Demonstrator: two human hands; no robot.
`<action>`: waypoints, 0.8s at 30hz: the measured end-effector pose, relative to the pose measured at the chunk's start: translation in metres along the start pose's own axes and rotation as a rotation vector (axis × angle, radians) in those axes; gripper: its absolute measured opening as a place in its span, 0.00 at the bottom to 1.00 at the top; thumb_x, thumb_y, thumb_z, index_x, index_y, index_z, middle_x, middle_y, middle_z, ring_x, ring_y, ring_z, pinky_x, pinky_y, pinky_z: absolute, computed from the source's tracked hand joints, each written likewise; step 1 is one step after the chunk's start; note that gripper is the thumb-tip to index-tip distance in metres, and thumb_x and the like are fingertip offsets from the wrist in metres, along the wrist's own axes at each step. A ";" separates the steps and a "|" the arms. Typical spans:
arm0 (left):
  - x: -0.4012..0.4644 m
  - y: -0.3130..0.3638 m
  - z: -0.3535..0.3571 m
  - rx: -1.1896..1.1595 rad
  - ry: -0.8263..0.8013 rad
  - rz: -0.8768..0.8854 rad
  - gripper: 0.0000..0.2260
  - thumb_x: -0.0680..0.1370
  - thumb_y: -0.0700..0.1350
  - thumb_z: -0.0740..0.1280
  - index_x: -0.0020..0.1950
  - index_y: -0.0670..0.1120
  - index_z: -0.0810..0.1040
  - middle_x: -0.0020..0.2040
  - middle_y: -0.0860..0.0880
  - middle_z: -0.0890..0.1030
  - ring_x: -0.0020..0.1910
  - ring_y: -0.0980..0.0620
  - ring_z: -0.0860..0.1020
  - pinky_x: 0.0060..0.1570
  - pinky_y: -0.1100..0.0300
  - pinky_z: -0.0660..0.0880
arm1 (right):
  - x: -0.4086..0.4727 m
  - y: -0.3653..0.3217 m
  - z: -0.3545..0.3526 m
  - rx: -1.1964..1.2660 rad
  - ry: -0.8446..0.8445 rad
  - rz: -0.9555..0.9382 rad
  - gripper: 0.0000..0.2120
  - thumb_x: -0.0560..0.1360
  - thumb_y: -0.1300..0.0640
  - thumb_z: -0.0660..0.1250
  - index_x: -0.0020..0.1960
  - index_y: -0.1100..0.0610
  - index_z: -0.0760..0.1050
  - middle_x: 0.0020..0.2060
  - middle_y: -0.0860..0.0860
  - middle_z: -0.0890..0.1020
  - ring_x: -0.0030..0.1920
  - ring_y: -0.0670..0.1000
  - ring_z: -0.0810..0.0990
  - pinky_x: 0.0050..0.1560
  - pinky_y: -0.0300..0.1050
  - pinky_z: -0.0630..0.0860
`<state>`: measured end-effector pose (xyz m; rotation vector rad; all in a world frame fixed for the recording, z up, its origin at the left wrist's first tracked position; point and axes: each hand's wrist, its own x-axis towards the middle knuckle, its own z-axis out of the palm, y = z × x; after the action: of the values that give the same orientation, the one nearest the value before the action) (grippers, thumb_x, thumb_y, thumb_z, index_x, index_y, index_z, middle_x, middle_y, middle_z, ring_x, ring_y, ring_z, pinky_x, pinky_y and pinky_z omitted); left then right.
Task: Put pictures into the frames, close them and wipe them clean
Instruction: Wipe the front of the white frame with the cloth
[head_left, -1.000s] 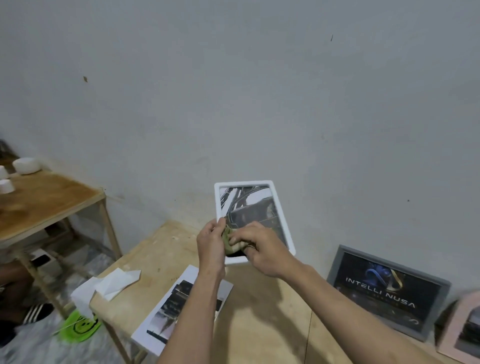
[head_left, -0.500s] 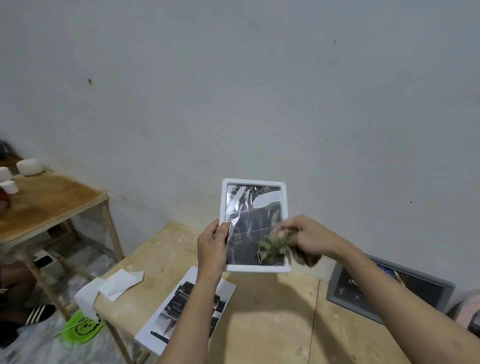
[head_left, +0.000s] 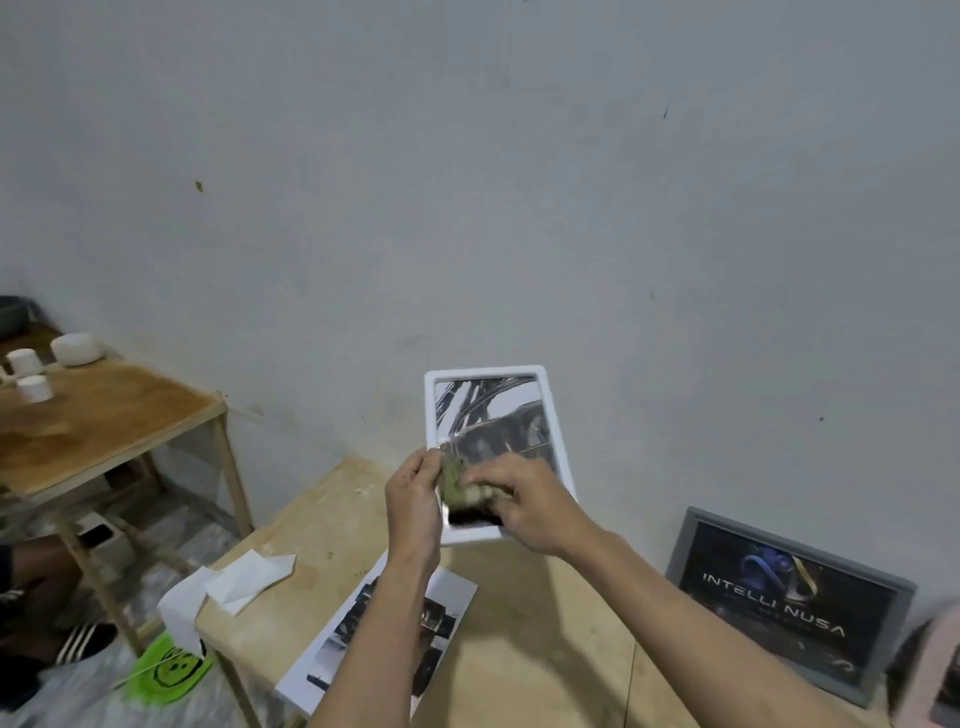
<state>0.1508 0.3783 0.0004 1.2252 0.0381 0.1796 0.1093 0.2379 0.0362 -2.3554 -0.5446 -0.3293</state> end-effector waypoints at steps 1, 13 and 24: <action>0.002 -0.004 -0.004 0.016 0.032 -0.021 0.10 0.82 0.40 0.63 0.45 0.39 0.81 0.40 0.45 0.80 0.43 0.48 0.75 0.46 0.54 0.72 | -0.007 0.002 0.002 -0.010 -0.074 0.009 0.19 0.69 0.72 0.65 0.54 0.55 0.83 0.52 0.51 0.83 0.53 0.50 0.78 0.57 0.40 0.73; -0.013 -0.004 0.013 0.320 -0.133 -0.033 0.10 0.85 0.51 0.57 0.53 0.49 0.75 0.42 0.49 0.77 0.39 0.51 0.74 0.38 0.58 0.70 | 0.043 0.021 -0.091 -0.260 0.295 0.127 0.25 0.67 0.72 0.60 0.58 0.53 0.81 0.55 0.50 0.82 0.54 0.53 0.78 0.55 0.43 0.75; -0.012 0.003 -0.007 0.201 0.115 0.043 0.11 0.84 0.46 0.60 0.49 0.42 0.79 0.41 0.48 0.80 0.40 0.51 0.75 0.42 0.59 0.72 | -0.031 0.003 -0.026 -0.564 -0.149 0.162 0.06 0.68 0.61 0.60 0.40 0.56 0.75 0.39 0.51 0.81 0.41 0.55 0.77 0.41 0.47 0.71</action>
<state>0.1374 0.3837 0.0005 1.4157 0.1327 0.2895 0.0813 0.2089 0.0416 -2.9674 -0.3549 -0.2563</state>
